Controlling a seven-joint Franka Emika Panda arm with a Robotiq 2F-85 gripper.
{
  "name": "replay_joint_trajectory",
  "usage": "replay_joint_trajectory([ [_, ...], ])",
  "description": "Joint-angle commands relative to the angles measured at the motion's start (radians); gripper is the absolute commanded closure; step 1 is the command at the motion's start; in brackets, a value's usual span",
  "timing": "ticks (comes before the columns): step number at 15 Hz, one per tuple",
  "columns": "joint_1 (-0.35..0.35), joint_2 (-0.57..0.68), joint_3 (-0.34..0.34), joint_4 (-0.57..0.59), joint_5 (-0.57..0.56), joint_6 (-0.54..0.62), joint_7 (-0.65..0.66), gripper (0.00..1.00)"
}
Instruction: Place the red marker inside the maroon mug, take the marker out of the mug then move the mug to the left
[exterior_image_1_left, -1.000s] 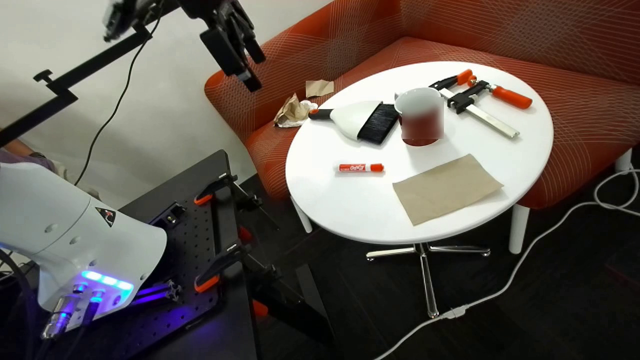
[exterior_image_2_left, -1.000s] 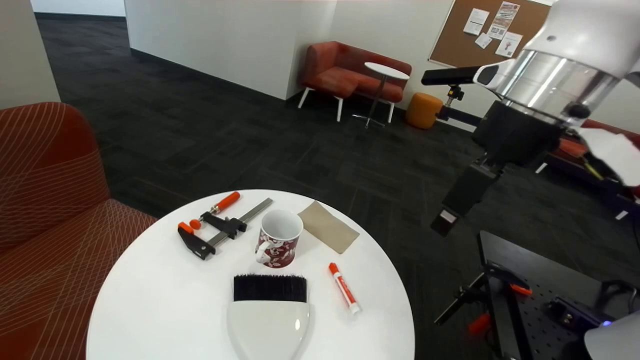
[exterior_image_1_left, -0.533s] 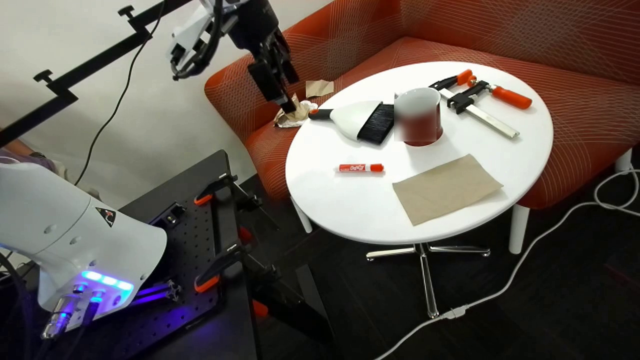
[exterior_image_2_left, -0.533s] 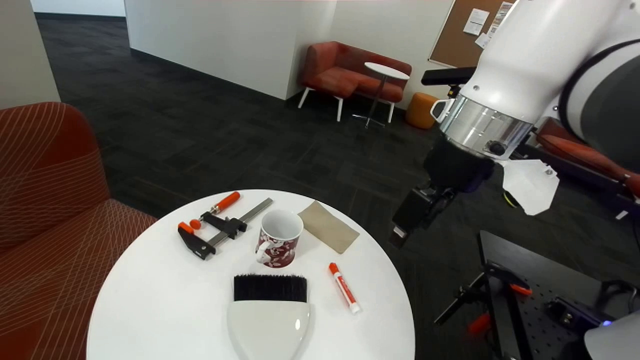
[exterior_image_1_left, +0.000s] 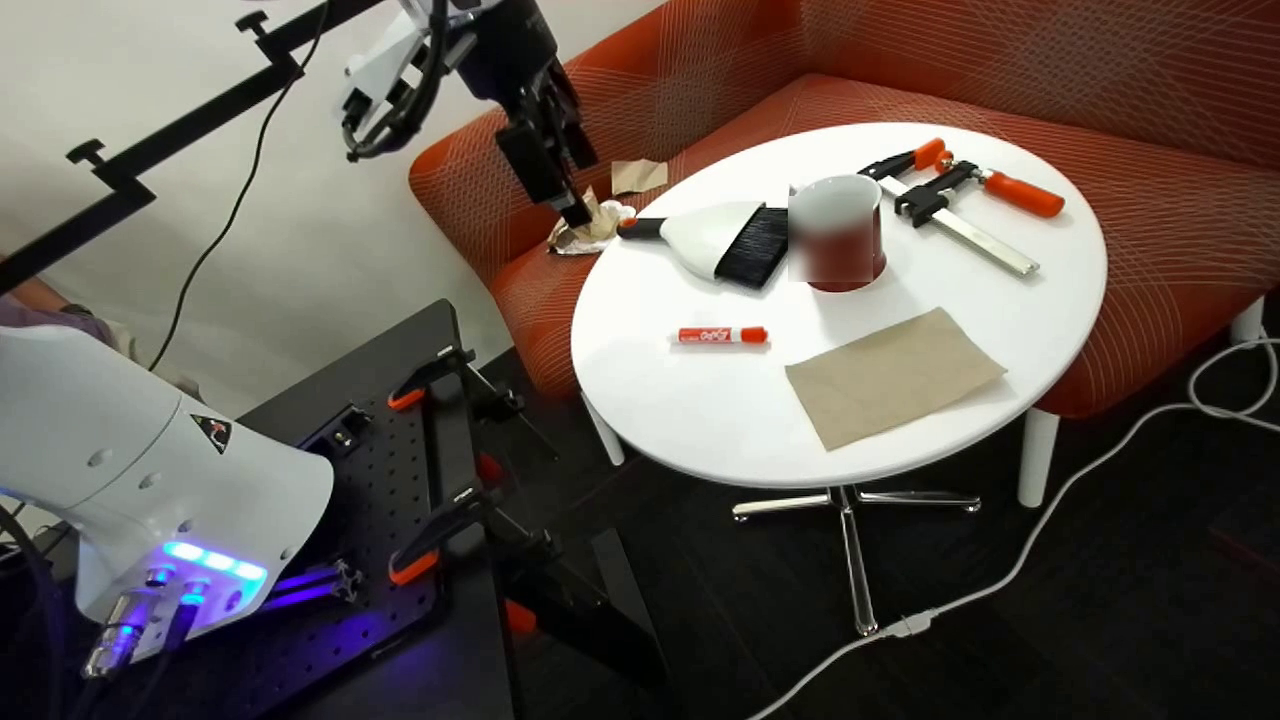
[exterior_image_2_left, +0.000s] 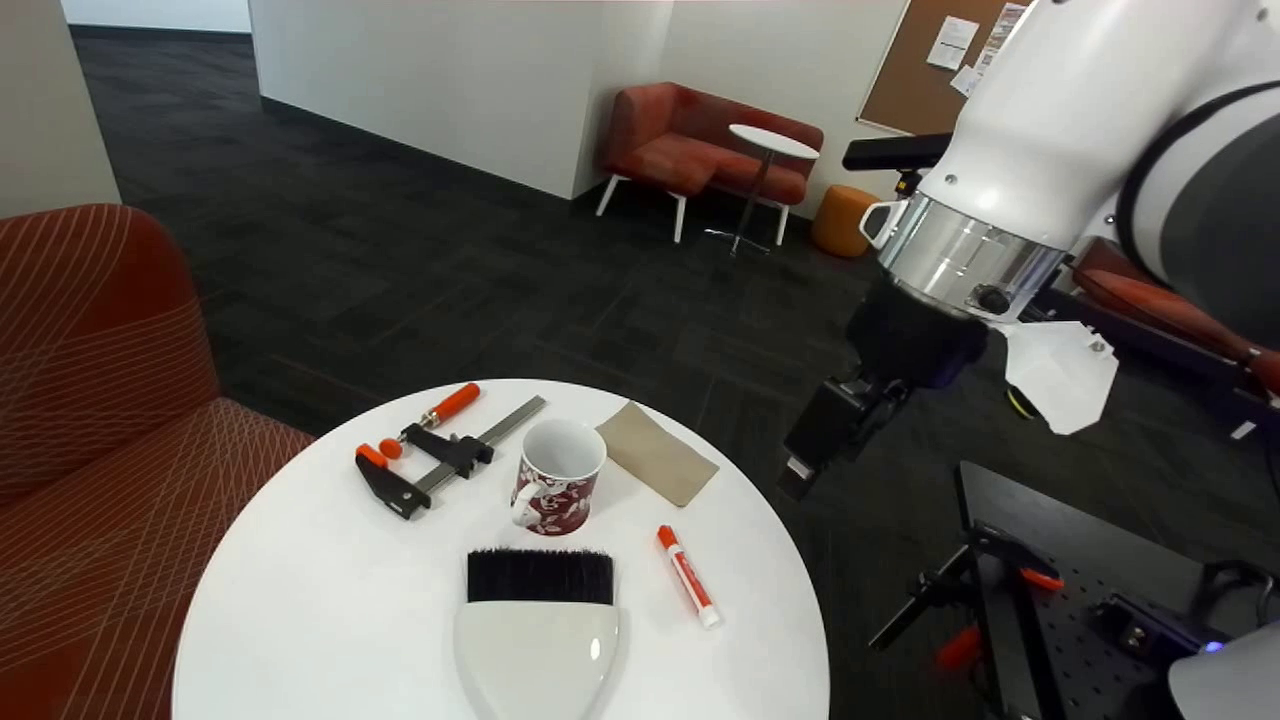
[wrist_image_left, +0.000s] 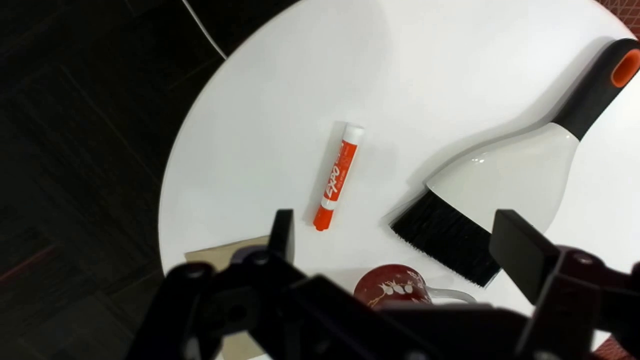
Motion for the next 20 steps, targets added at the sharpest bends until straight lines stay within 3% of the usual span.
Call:
replay_joint_trajectory([
  [1, 0.011, 0.067, -0.008, 0.037, -0.017, 0.026, 0.04, 0.0],
  [5, 0.012, 0.185, -0.032, 0.091, -0.102, 0.089, 0.162, 0.0],
  [10, 0.074, 0.366, -0.139, 0.169, -0.145, 0.212, 0.257, 0.0],
  [15, 0.156, 0.546, -0.219, 0.273, -0.065, 0.273, 0.251, 0.0],
  [20, 0.201, 0.674, -0.234, 0.362, 0.025, 0.277, 0.245, 0.0],
])
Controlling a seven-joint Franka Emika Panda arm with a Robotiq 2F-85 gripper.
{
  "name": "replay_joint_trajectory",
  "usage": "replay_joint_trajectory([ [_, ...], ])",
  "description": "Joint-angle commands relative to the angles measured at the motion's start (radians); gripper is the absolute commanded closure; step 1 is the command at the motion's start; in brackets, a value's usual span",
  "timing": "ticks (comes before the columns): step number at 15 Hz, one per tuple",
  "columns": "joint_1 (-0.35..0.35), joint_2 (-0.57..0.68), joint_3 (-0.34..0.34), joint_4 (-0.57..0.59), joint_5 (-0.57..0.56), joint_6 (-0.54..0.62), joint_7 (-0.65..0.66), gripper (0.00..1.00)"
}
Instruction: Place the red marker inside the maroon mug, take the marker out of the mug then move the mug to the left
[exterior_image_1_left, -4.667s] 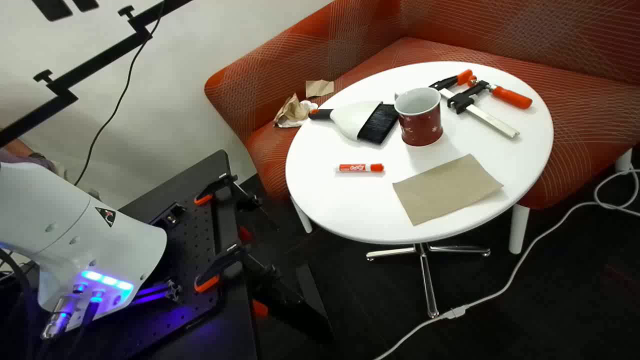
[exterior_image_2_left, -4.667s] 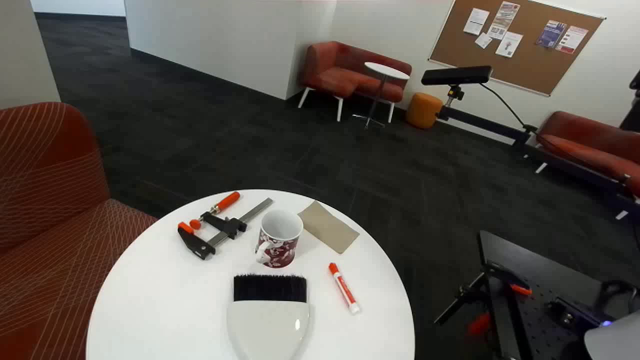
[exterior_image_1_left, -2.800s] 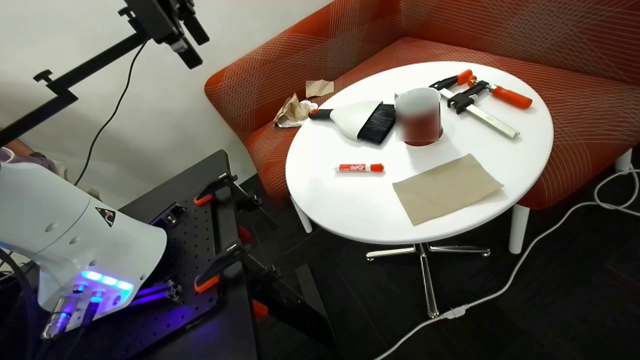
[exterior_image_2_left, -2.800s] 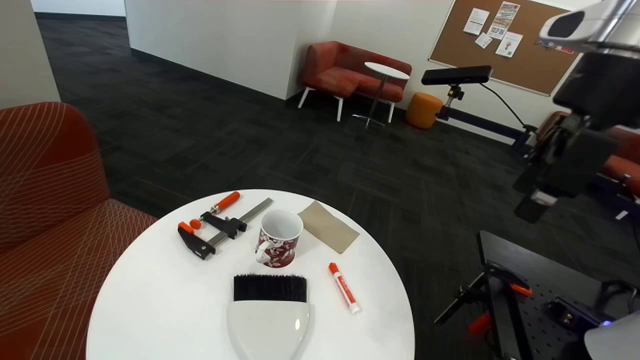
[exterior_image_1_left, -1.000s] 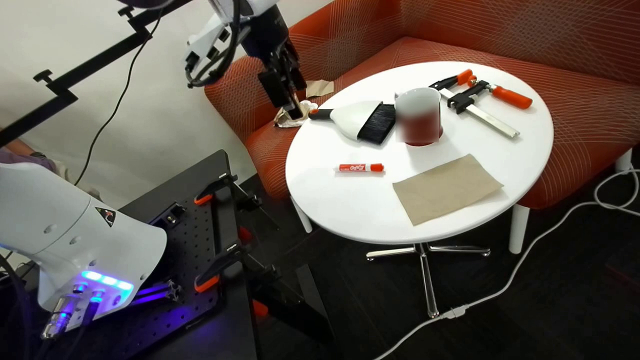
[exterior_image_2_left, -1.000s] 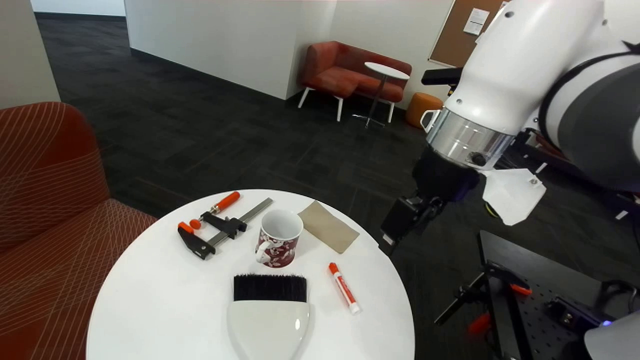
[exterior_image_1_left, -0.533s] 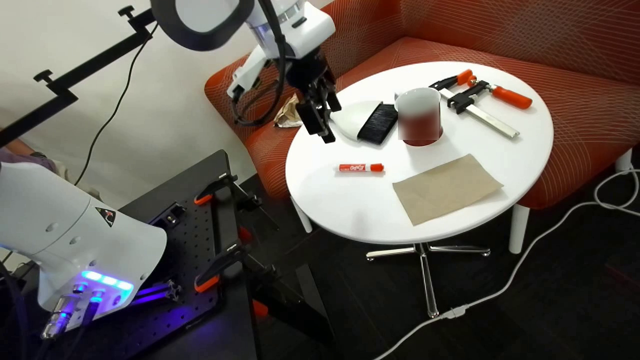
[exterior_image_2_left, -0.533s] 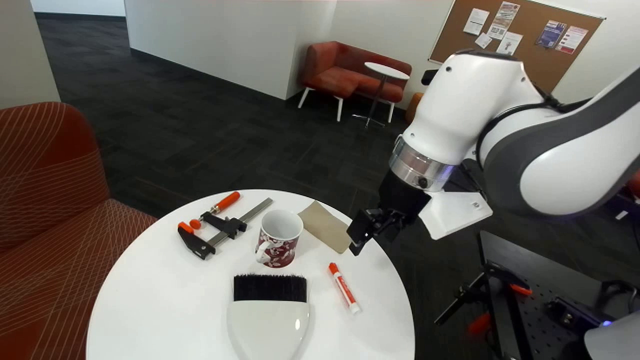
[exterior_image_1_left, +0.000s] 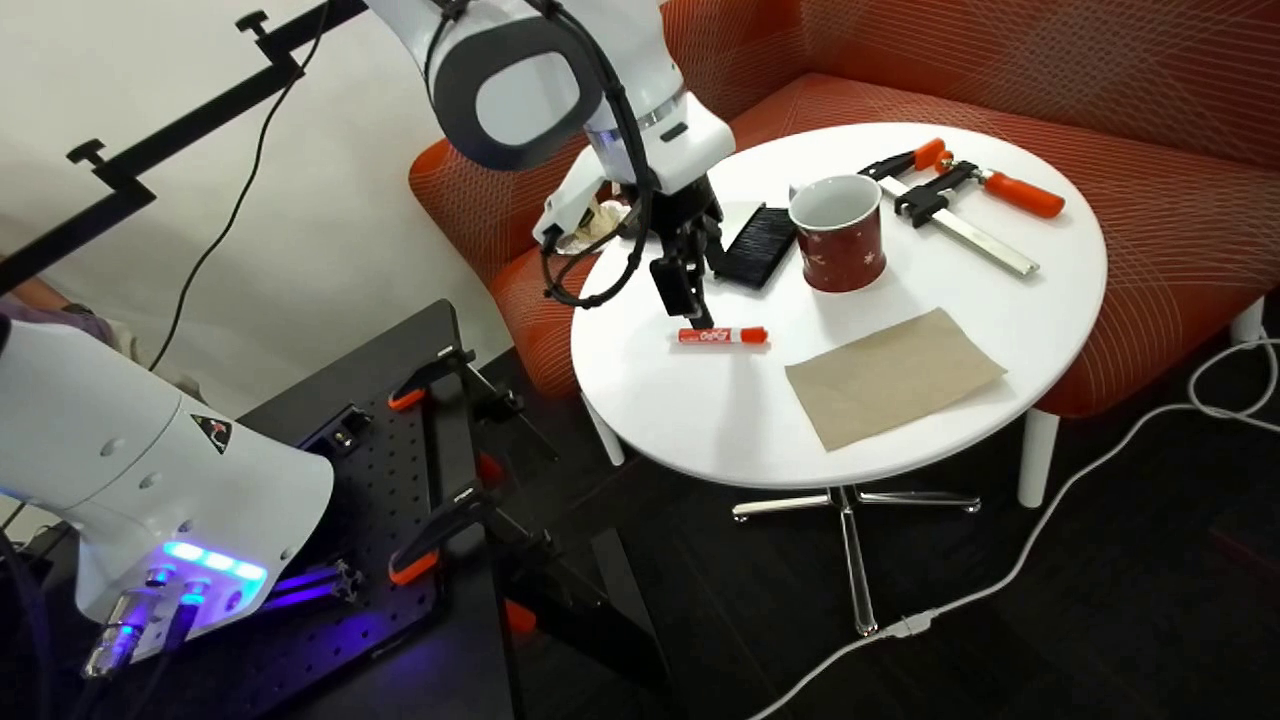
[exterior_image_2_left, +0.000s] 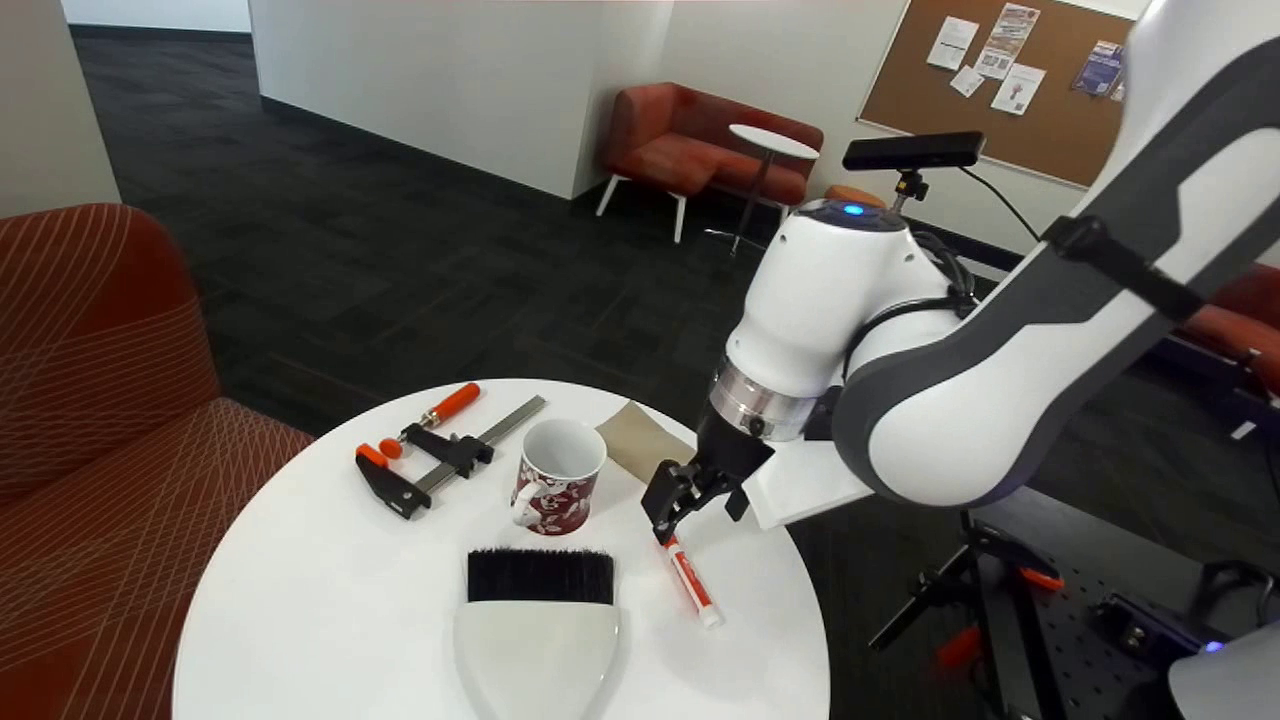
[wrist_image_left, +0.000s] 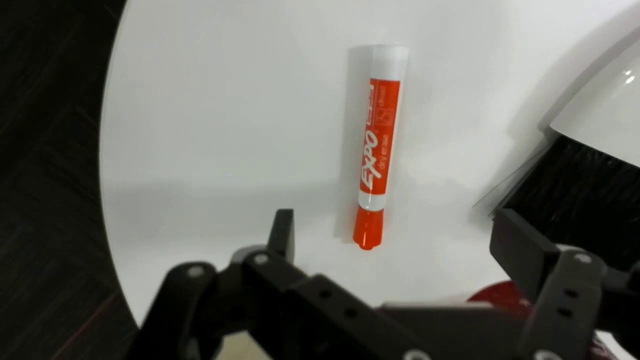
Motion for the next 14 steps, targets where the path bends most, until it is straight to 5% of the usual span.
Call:
replay_joint_trajectory([
  [1, 0.044, 0.091, -0.022, 0.071, 0.062, 0.028, 0.013, 0.0],
  [12, 0.035, 0.181, -0.015, 0.141, 0.153, 0.049, -0.006, 0.0],
  [13, 0.032, 0.185, -0.014, 0.142, 0.16, 0.053, -0.007, 0.25],
  [14, 0.03, 0.188, -0.013, 0.144, 0.166, 0.055, -0.009, 0.26],
])
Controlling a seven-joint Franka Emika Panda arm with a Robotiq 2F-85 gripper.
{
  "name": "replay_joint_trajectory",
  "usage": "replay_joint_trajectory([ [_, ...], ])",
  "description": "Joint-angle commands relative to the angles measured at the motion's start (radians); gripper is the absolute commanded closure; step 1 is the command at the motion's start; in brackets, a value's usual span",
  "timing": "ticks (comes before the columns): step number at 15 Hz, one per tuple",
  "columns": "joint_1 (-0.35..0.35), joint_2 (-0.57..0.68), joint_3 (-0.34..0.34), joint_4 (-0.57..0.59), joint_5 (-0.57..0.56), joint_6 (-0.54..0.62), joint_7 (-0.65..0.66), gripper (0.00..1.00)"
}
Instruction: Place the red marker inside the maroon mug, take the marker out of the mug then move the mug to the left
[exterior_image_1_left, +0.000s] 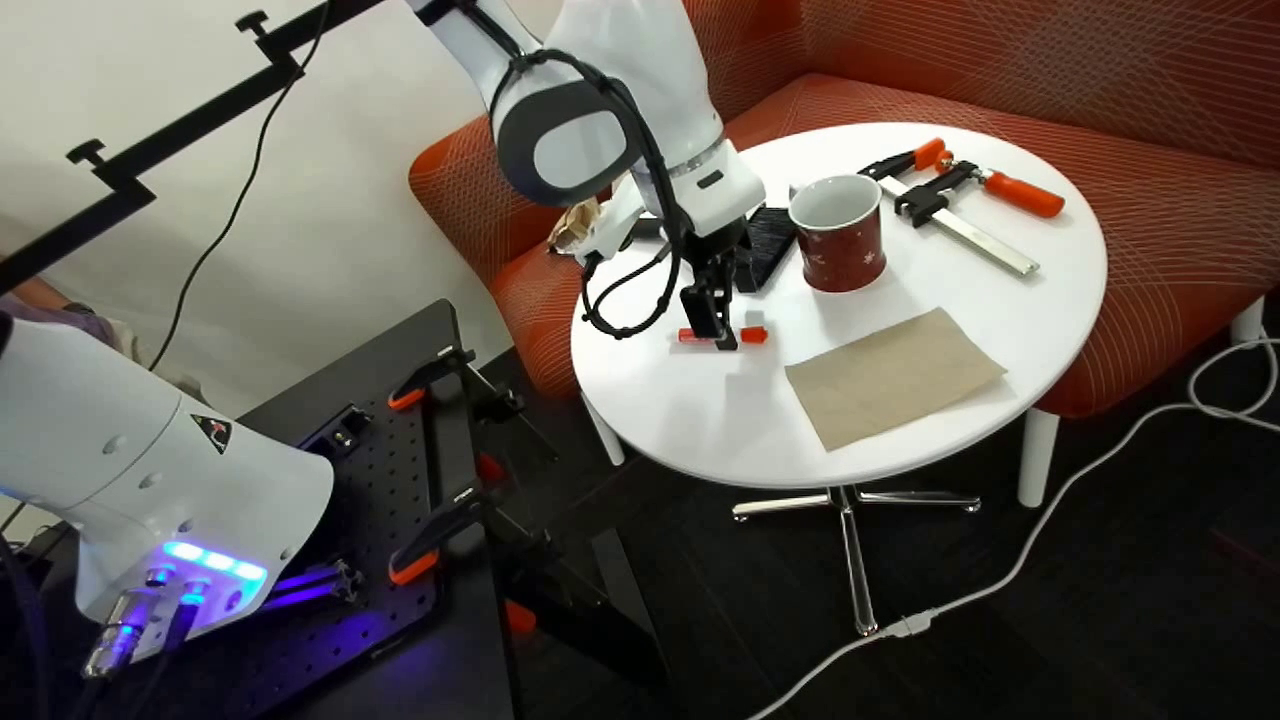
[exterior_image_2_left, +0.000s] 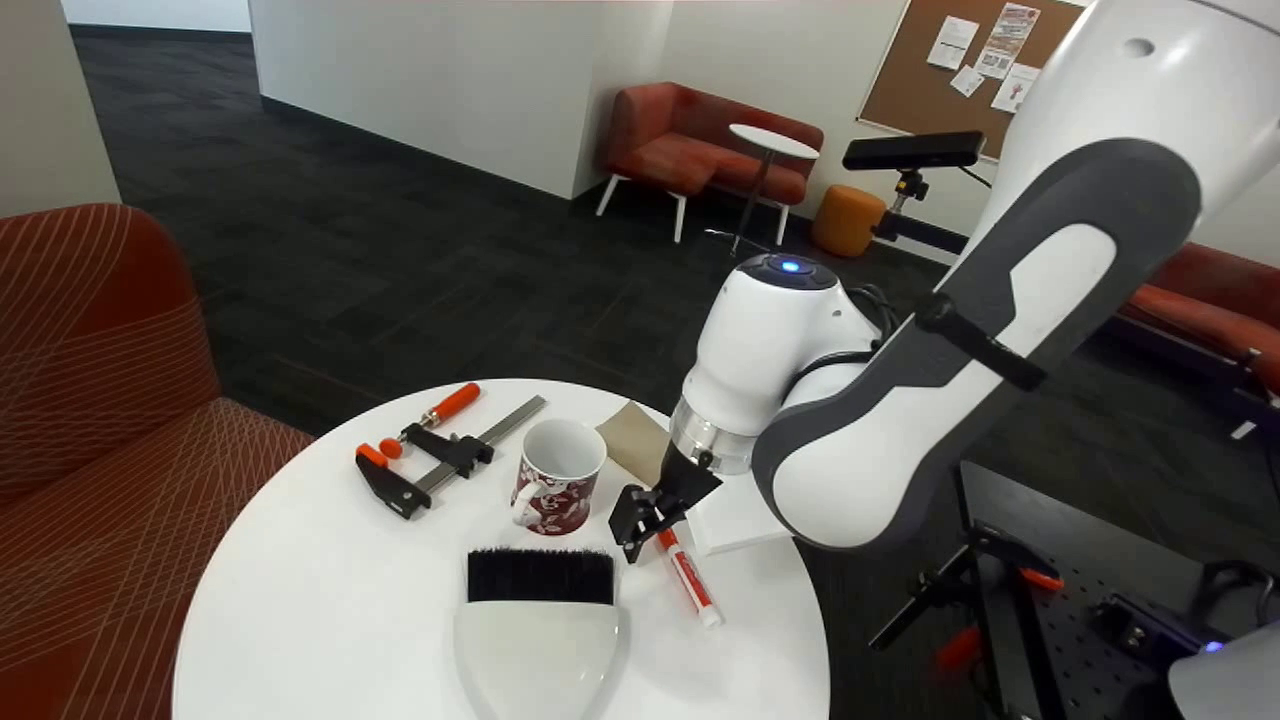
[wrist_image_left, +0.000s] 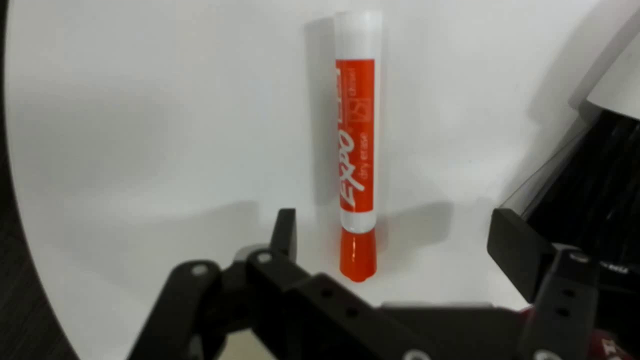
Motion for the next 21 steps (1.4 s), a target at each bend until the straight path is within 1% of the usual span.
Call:
replay_joint_trajectory([
  [1, -0.006, 0.02, 0.001, 0.013, 0.037, 0.032, -0.01, 0.32],
  [4, -0.012, 0.023, 0.003, 0.011, 0.047, 0.039, -0.012, 0.58],
  [8, -0.006, 0.02, -0.005, 0.006, 0.05, 0.037, -0.008, 0.88],
  [10, 0.011, 0.003, -0.015, -0.008, 0.045, 0.026, -0.004, 1.0],
  [12, 0.044, -0.032, -0.031, -0.037, 0.036, 0.018, 0.003, 0.95],
  [18, 0.162, -0.187, -0.095, -0.142, 0.001, -0.023, 0.009, 0.95],
  [21, 0.251, -0.273, -0.166, -0.186, -0.049, -0.028, 0.034, 0.95],
])
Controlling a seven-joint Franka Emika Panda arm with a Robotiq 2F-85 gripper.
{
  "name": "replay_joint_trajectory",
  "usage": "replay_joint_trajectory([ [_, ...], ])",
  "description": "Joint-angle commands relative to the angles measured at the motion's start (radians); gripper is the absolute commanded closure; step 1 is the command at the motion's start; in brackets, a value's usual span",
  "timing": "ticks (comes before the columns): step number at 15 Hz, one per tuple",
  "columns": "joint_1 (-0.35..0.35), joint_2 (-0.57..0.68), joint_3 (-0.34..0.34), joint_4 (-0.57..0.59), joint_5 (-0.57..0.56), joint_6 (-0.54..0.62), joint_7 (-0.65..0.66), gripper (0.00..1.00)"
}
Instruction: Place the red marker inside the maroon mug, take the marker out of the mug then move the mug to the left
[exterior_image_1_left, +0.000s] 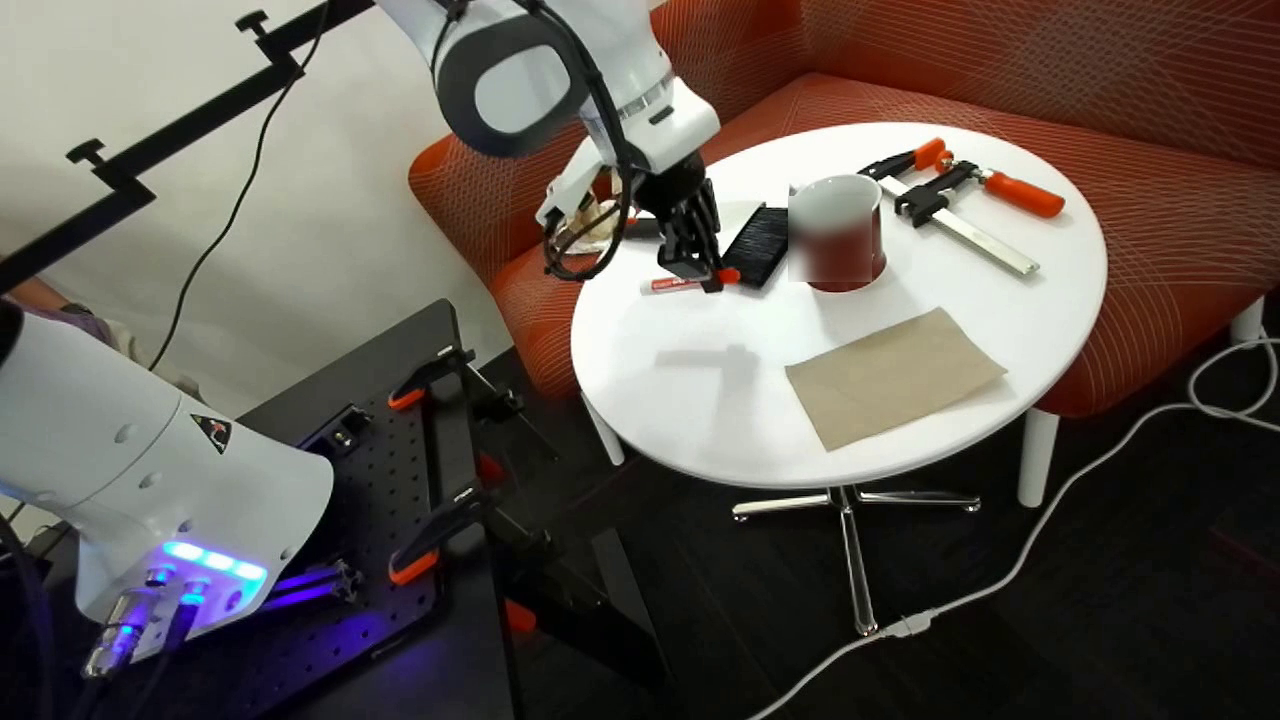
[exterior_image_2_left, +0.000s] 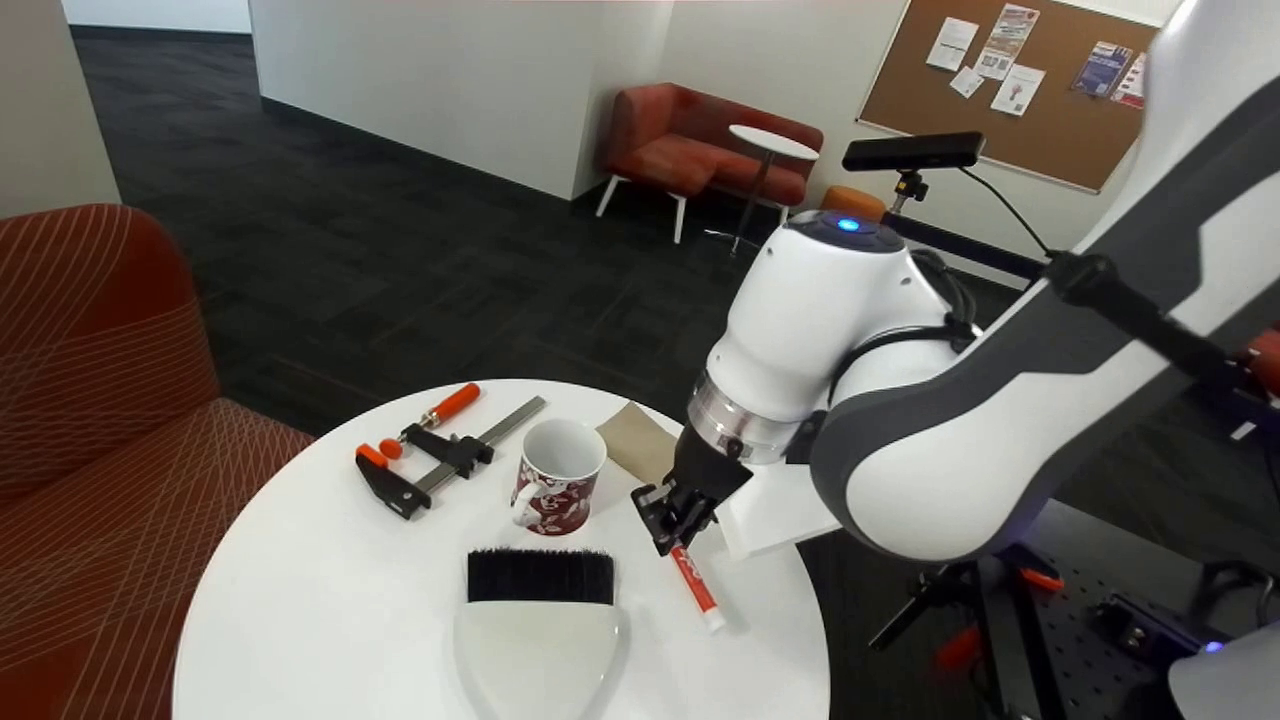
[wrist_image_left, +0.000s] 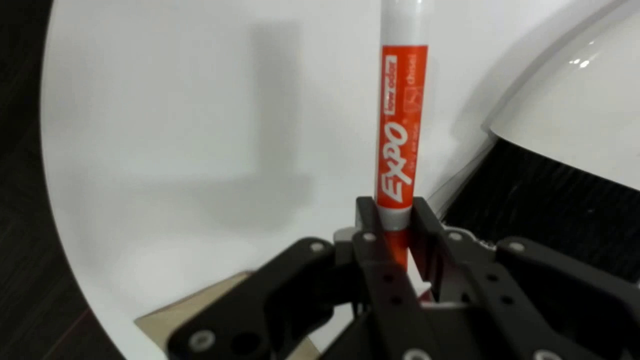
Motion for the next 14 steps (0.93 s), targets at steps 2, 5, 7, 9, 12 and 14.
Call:
replay_joint_trajectory([
  [2, 0.164, -0.168, -0.156, -0.084, -0.115, -0.036, 0.075, 0.95],
  [5, 0.279, -0.206, -0.286, -0.054, -0.251, -0.055, 0.189, 0.95],
  [7, 0.338, -0.209, -0.355, -0.013, -0.34, -0.08, 0.274, 0.95],
  [9, 0.367, -0.201, -0.39, 0.03, -0.416, -0.101, 0.352, 0.95],
  [12, 0.374, -0.173, -0.402, 0.095, -0.504, -0.121, 0.456, 0.95],
  [14, 0.373, -0.143, -0.409, 0.136, -0.565, -0.12, 0.531, 0.95],
])
